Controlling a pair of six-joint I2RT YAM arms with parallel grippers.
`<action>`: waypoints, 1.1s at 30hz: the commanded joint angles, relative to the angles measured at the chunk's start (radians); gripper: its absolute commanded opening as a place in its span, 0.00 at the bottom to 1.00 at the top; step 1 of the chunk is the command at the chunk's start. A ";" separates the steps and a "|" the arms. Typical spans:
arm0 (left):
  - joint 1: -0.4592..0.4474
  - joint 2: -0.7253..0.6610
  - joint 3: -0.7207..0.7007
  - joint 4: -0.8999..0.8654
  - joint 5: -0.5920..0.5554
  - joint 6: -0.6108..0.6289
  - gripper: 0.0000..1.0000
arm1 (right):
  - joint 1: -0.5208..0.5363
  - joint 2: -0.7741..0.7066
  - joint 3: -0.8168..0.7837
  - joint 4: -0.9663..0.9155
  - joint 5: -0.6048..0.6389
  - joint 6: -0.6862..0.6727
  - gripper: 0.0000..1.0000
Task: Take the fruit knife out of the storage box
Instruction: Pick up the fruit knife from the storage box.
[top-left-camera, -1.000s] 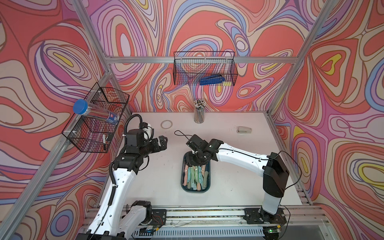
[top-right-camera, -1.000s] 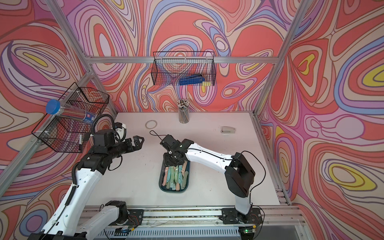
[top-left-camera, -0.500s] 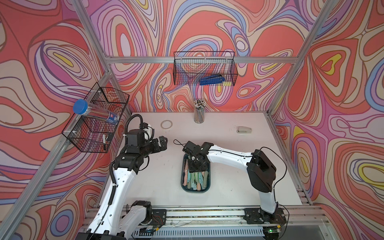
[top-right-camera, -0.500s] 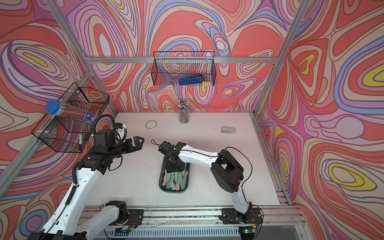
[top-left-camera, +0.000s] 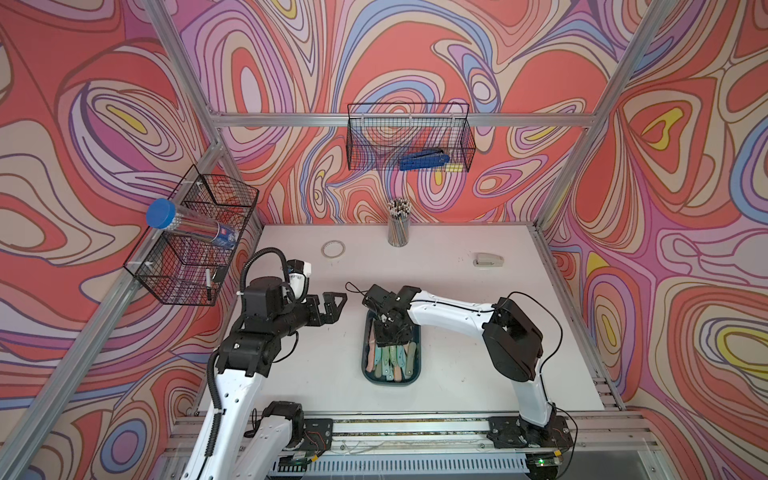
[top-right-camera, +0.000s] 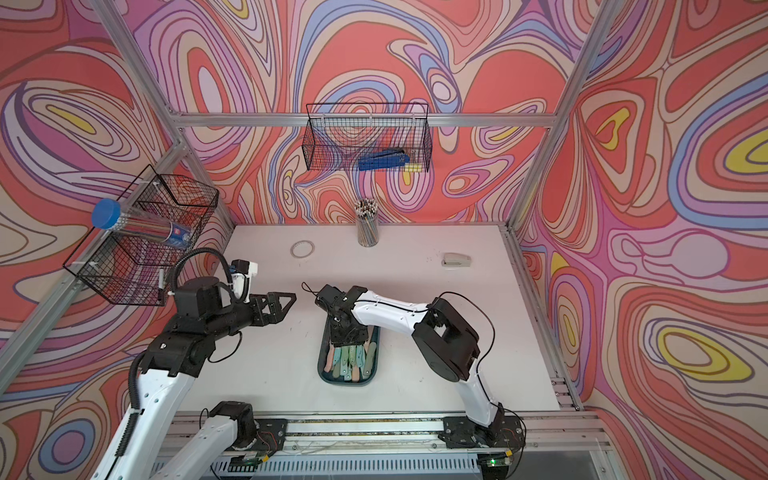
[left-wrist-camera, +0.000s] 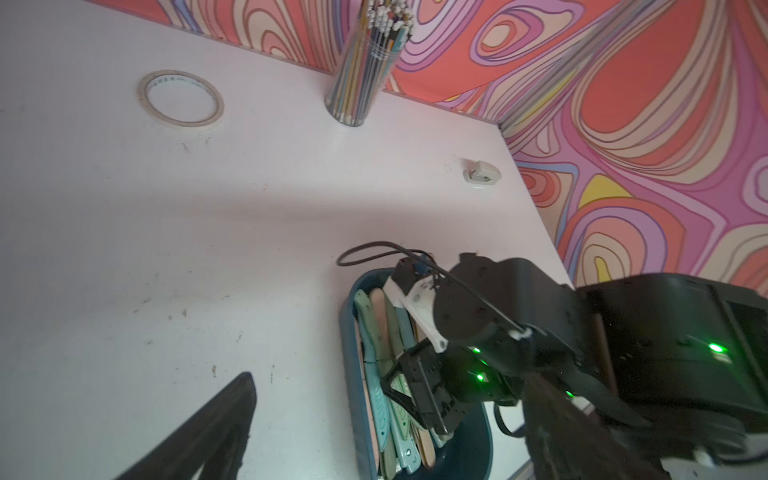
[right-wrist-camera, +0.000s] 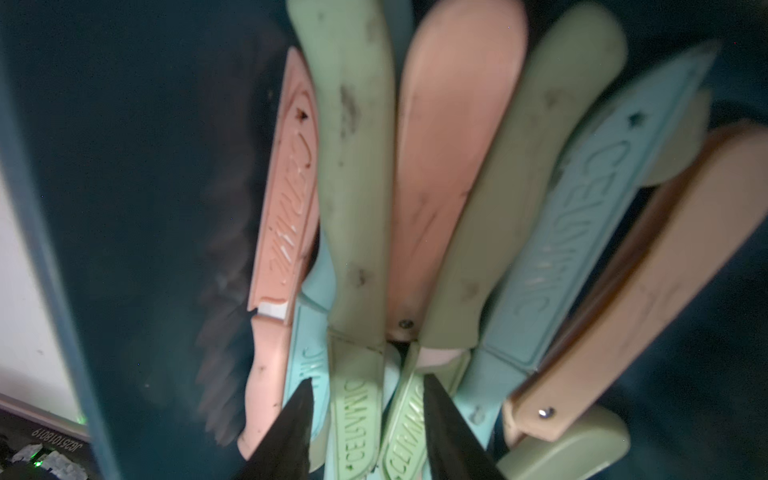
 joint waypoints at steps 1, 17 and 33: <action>-0.005 -0.021 -0.002 -0.037 0.132 0.014 1.00 | 0.006 0.047 0.031 0.001 0.014 0.011 0.44; -0.006 -0.052 -0.025 -0.066 0.034 0.018 1.00 | 0.006 0.031 0.008 0.023 0.055 0.017 0.16; -0.008 -0.022 -0.034 -0.050 0.020 0.021 0.99 | 0.006 -0.095 0.004 -0.003 0.082 0.022 0.09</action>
